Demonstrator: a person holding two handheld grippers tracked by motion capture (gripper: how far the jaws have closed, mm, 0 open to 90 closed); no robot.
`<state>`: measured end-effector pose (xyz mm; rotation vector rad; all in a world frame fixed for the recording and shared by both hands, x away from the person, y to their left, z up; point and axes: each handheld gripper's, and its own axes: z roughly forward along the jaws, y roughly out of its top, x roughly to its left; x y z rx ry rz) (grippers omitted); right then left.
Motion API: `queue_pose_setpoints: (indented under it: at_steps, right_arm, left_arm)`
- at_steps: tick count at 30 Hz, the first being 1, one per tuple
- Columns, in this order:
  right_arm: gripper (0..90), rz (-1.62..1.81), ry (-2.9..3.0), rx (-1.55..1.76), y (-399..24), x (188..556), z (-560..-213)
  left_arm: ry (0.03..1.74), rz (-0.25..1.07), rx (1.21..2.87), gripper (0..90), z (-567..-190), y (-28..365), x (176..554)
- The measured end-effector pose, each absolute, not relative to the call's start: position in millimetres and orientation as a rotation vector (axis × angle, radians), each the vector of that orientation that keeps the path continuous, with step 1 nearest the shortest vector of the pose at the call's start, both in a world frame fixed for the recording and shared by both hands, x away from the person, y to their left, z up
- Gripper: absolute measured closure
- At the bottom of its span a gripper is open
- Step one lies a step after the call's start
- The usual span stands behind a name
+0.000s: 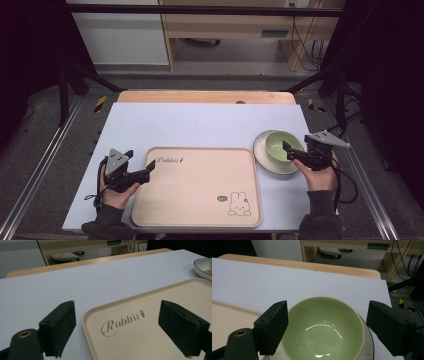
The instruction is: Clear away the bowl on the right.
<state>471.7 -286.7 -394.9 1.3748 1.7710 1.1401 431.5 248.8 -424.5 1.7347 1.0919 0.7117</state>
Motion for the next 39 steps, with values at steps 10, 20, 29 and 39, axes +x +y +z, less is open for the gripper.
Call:
queue_pose_setpoints:
  at_steps: [10,20,29,39]
  right_arm:
    - [23.3,1.140,1.744,1.432,-290.5,487.0,-389.8]
    - [27.7,1.080,1.768,1.489,-295.0,500.8,-398.8]
    - [30.5,1.039,1.789,1.538,-298.8,507.2,-408.8]
    - [36.7,0.977,1.814,1.592,-303.4,511.2,-418.6]
  left_arm:
    - [1.092,0.713,1.734,14.0,-424.5,249.0,431.6]
    - [1.091,0.709,1.736,14.1,-425.5,248.3,431.8]
    - [1.090,0.705,1.736,14.2,-425.6,248.3,431.7]
    - [1.088,0.705,1.735,14.4,-425.6,248.3,431.6]
